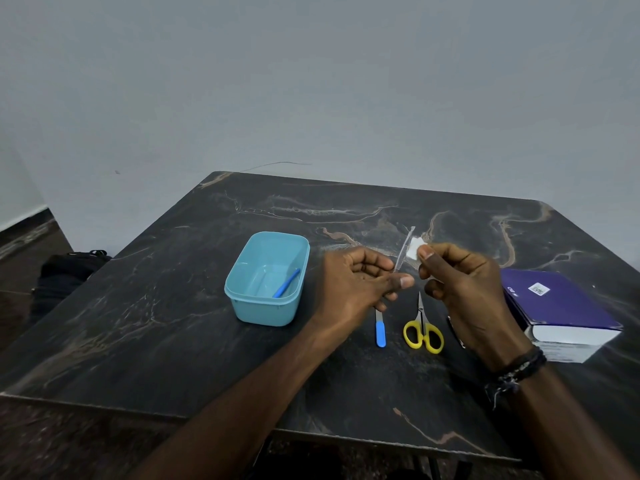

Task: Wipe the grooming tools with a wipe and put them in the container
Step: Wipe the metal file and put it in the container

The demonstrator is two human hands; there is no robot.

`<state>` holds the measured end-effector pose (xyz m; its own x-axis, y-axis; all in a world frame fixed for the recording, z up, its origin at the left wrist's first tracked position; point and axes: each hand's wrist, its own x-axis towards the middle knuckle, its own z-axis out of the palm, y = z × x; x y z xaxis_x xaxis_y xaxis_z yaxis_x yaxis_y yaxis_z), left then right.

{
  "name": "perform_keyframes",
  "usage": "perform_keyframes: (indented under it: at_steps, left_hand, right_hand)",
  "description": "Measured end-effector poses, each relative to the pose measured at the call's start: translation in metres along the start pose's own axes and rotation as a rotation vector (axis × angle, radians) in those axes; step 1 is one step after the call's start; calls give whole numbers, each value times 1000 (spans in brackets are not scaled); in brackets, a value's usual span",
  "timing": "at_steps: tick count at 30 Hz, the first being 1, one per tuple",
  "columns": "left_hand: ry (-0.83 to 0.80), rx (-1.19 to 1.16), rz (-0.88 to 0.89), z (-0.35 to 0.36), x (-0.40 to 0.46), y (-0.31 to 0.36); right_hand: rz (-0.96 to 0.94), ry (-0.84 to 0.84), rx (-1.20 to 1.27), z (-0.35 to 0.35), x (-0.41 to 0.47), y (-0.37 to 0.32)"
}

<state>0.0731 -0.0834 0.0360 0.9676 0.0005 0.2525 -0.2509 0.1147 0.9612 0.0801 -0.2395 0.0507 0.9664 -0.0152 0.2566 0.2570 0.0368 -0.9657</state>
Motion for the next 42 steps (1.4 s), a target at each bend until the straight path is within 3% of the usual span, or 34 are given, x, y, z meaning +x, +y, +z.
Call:
perform_keyframes:
  at_steps: [18, 24, 31, 37, 42]
  left_hand:
    - [-5, 177, 64, 3, -4, 0]
    - [40, 226, 95, 2, -4, 1]
    - [15, 280, 97, 7, -7, -1]
    - [49, 241, 101, 2, -5, 0]
    - [16, 275, 92, 5, -5, -2]
  right_hand:
    - [-62, -1, -65, 5, -2, 1]
    - [-64, -78, -94, 9, -5, 3]
    - [-73, 46, -52, 1, -1, 0]
    - [-73, -101, -97, 11, -7, 2]
    - [-57, 38, -63, 6, -1, 2]
